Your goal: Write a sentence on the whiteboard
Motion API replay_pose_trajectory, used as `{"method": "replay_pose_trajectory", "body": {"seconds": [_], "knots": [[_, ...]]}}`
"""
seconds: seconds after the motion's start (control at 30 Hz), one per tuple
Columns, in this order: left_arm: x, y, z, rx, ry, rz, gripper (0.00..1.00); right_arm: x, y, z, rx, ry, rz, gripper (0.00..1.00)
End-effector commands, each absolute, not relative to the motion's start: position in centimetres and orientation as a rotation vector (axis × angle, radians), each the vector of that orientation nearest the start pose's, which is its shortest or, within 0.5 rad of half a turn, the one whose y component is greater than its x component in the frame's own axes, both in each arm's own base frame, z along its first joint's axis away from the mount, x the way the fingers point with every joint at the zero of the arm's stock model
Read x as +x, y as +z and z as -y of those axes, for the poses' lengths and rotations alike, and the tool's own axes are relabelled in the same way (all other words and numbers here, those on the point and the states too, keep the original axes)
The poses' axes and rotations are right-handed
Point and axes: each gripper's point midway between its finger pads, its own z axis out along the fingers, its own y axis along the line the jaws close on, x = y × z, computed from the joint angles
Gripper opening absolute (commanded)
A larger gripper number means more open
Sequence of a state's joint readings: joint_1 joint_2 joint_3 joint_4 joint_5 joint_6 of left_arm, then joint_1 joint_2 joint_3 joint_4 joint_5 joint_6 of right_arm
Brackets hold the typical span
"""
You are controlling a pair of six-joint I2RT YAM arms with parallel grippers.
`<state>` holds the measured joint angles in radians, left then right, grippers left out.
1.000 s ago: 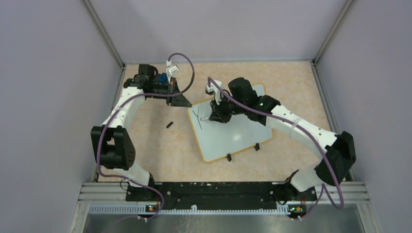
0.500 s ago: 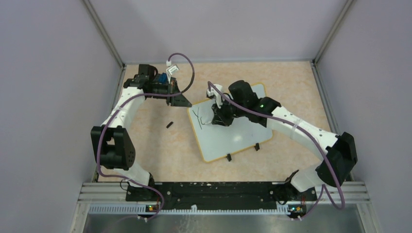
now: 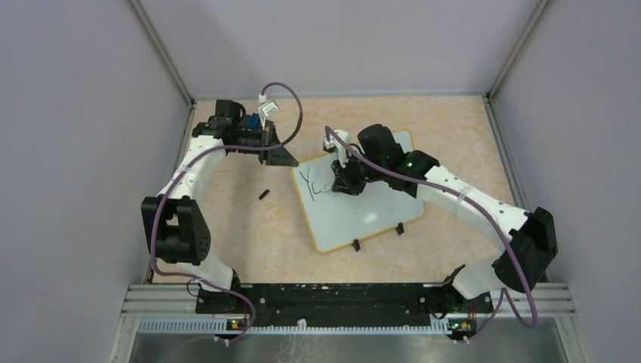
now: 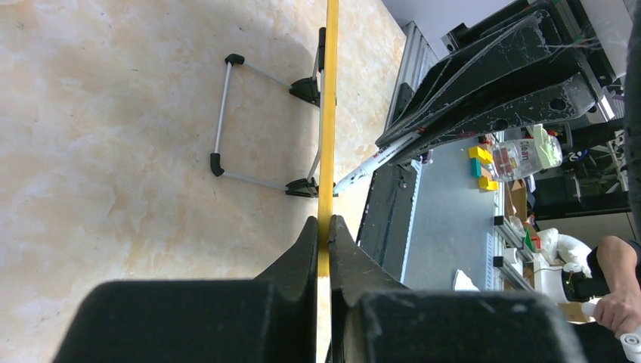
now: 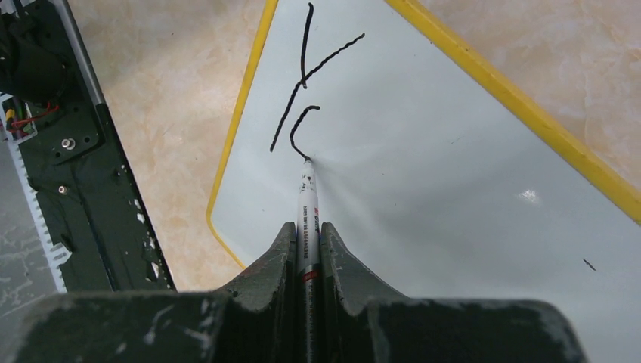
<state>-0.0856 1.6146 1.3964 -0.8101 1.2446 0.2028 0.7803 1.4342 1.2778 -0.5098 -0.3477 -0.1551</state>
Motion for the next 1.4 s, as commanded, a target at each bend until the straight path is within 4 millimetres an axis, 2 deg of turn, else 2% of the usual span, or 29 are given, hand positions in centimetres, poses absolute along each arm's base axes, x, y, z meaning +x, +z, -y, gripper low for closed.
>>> {"method": "replay_pose_trajectory", "body": {"seconds": [0.0, 0.63, 1.37], "knots": [[29.4, 25.5, 19.4, 0.746, -1.508, -2.020, 0.00, 27.3, 25.2, -31.6, -1.112, 0.642, -1.863, 0.00], [29.3, 25.4, 19.4, 0.745, -1.511, -2.021, 0.00, 27.5, 25.6, -32.9, -1.113, 0.690, -1.851, 0.00], [29.4, 25.3, 19.3, 0.747, -1.506, -2.023, 0.00, 26.3, 25.4, -34.7, -1.170, 0.733, -1.835, 0.00]]}}
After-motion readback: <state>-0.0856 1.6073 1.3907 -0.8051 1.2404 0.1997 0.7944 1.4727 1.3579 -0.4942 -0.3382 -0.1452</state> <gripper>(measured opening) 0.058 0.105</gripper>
